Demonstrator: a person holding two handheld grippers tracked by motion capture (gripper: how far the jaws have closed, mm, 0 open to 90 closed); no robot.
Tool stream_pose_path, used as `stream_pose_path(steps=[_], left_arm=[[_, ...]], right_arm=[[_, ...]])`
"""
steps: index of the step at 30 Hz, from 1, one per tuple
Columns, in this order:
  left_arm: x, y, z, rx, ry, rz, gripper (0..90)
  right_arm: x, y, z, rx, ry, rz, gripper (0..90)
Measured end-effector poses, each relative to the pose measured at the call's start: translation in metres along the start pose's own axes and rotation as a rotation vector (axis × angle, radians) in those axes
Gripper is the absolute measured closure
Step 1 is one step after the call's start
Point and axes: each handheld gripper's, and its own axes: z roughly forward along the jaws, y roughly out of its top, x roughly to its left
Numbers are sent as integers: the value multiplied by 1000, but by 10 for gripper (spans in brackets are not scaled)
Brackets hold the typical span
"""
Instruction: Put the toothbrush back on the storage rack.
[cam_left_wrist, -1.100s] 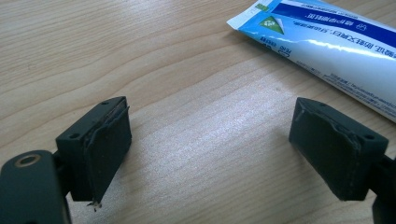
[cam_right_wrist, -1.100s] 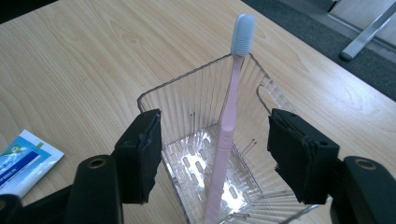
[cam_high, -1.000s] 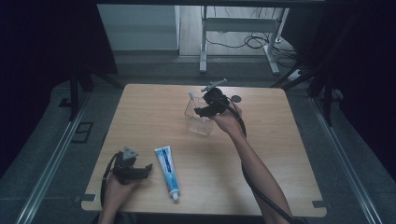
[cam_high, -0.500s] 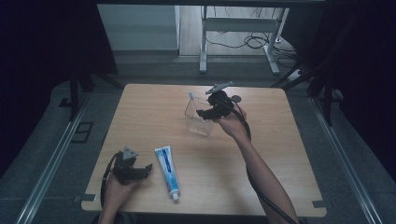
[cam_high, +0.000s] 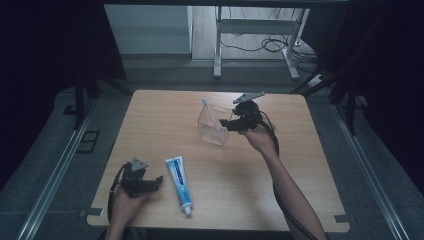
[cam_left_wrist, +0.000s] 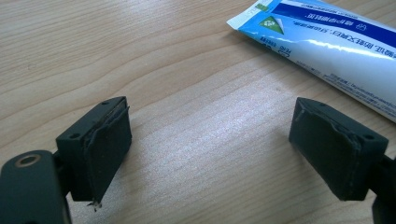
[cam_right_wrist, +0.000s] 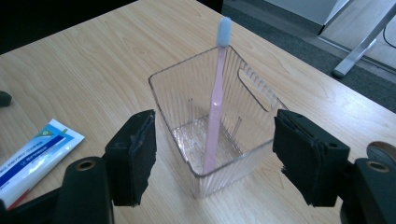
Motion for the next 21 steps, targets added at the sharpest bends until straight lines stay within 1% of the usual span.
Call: stream_pose_path(steps=[3, 5, 8, 13, 18, 21], left_arm=[[0, 0, 0, 0, 0, 0, 130], [0, 0, 0, 0, 0, 0, 130], [0, 0, 0, 0, 0, 0, 130], [0, 0, 0, 0, 0, 0, 130], [0, 0, 0, 0, 0, 0, 130], [0, 0, 0, 0, 0, 0, 130]], right_arm=[[-3, -5, -5, 0, -5, 5, 291], [-7, -10, -9, -5, -9, 18, 284], [-8, -13, -11, -3, -8, 23, 279], [-9, -24, -12, 16, -5, 13, 260], [-9, -36, -14, 19, -7, 6, 249], [-8, -39, -15, 18, -3, 5, 249]])
